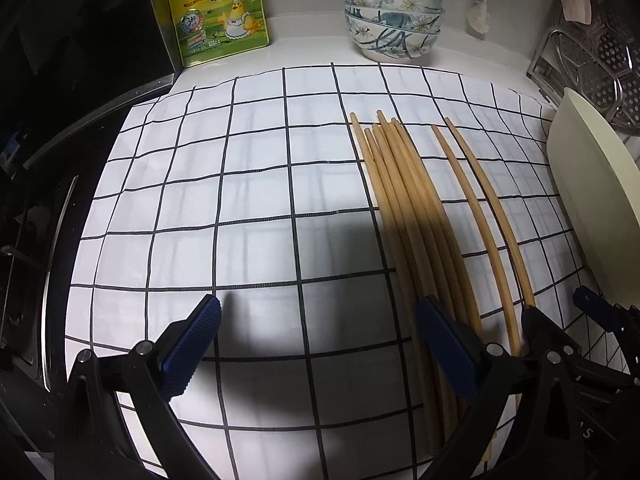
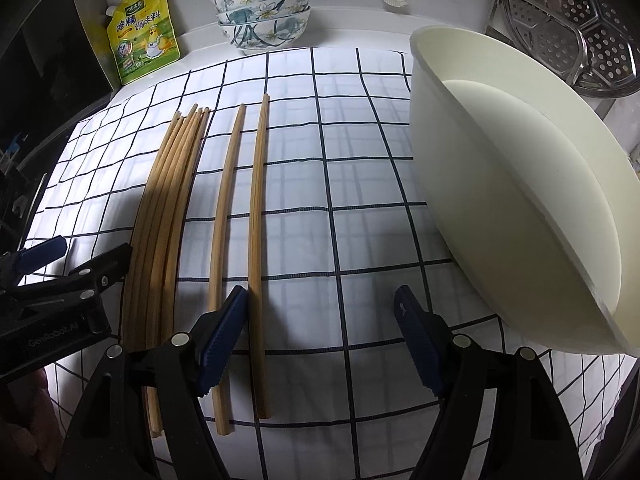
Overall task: Organize utensils
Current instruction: 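Lower the left tool onto a single wooden chopstick and close on it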
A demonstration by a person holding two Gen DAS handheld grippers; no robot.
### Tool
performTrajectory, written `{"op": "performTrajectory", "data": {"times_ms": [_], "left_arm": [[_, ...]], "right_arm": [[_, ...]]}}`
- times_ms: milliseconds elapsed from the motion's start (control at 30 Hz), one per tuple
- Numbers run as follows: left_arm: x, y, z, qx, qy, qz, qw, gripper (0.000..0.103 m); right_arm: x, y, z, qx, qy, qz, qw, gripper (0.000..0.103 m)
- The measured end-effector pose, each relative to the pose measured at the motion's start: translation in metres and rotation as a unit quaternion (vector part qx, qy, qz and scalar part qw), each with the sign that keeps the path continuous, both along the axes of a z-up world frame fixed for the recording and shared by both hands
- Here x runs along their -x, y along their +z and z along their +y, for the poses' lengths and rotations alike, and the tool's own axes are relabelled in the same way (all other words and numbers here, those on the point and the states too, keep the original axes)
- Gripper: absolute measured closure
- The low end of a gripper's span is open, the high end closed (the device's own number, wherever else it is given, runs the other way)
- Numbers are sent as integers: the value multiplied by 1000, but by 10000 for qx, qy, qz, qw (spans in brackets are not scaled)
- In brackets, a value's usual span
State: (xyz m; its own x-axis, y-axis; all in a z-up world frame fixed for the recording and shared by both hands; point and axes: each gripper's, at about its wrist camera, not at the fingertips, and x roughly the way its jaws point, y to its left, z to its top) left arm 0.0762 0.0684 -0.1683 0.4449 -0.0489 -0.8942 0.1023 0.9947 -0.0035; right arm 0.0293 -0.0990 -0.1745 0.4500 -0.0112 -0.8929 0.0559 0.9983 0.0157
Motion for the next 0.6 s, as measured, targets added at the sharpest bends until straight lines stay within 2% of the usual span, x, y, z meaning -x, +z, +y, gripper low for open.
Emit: {"op": "performTrajectory", "data": {"times_ms": [100,367,600], "left_arm": [[0,-1,3,37,51,1,10000,5],[1,-4,6,-180,126,107,9997,5],[-4,-5,20,-96,368,112,9992,5]], "right_arm": [[1,0,0,1,-2,1,10000,31],[1,0,1,-1,24,1,10000,31],[-4,0,4,27,54,-40,10000,31]]}}
